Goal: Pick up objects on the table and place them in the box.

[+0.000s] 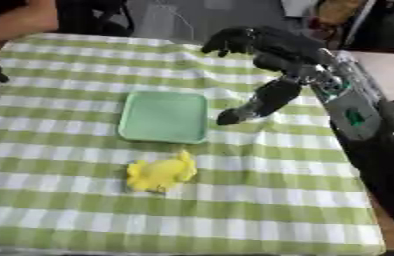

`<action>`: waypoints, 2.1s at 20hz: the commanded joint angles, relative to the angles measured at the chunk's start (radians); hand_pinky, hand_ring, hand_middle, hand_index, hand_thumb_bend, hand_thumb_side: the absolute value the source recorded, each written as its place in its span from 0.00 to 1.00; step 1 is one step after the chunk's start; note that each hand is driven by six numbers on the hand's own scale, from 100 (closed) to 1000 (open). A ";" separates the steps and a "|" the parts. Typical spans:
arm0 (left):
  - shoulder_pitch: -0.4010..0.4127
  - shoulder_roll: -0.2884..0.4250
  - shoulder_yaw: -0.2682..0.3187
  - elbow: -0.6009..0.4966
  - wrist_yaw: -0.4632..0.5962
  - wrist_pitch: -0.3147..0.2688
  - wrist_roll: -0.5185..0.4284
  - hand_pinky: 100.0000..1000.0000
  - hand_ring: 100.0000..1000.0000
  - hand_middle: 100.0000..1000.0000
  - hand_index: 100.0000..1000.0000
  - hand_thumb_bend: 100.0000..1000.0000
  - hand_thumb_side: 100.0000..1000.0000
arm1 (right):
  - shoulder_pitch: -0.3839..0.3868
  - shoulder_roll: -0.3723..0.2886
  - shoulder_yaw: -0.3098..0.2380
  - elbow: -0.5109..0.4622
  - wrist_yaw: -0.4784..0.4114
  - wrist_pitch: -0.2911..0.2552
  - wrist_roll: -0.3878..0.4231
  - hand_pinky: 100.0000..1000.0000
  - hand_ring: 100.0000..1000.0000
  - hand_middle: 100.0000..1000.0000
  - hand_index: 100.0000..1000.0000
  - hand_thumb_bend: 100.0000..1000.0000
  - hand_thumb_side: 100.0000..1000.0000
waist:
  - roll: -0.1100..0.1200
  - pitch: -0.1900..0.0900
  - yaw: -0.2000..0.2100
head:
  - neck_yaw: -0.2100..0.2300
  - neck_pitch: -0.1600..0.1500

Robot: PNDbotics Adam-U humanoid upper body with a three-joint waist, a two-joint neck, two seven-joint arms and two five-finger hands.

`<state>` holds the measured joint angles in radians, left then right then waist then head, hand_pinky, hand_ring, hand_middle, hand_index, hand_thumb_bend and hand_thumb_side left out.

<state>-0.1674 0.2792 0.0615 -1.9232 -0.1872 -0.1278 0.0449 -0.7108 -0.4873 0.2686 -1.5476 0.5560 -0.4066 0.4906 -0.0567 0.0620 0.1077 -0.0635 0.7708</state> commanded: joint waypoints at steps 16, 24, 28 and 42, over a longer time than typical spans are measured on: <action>-0.016 0.013 -0.005 -0.010 0.010 -0.004 -0.008 0.15 0.42 0.44 0.37 0.56 1.00 | -0.058 0.157 0.051 0.187 0.025 -0.041 0.066 0.64 0.67 0.80 0.90 0.78 0.58 | 0.006 -0.007 0.010 | -0.018 -0.001; -0.017 0.012 -0.006 -0.010 0.011 -0.004 -0.010 0.15 0.42 0.44 0.37 0.56 1.00 | -0.050 0.207 0.054 0.260 0.052 -0.057 0.066 0.62 0.66 0.79 0.89 0.77 0.55 | 0.007 -0.006 0.012 | -0.020 -0.001; -0.018 0.012 -0.007 -0.010 0.011 -0.004 -0.011 0.15 0.42 0.44 0.37 0.56 1.00 | -0.048 0.218 0.054 0.282 0.063 -0.064 0.063 0.61 0.66 0.79 0.89 0.77 0.55 | 0.008 -0.005 0.012 | -0.019 -0.001; -0.018 0.011 -0.008 -0.010 0.012 -0.005 -0.013 0.15 0.42 0.44 0.37 0.56 1.00 | -0.027 0.269 0.068 0.343 0.091 -0.087 0.065 0.59 0.65 0.77 0.89 0.76 0.51 | 0.009 -0.004 0.011 | -0.023 -0.001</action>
<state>-0.1694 0.2788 0.0550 -1.9179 -0.1797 -0.1300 0.0342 -0.7270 -0.2179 0.3368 -1.1977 0.6432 -0.4884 0.5556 -0.0552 0.0681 0.1196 -0.0725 0.7709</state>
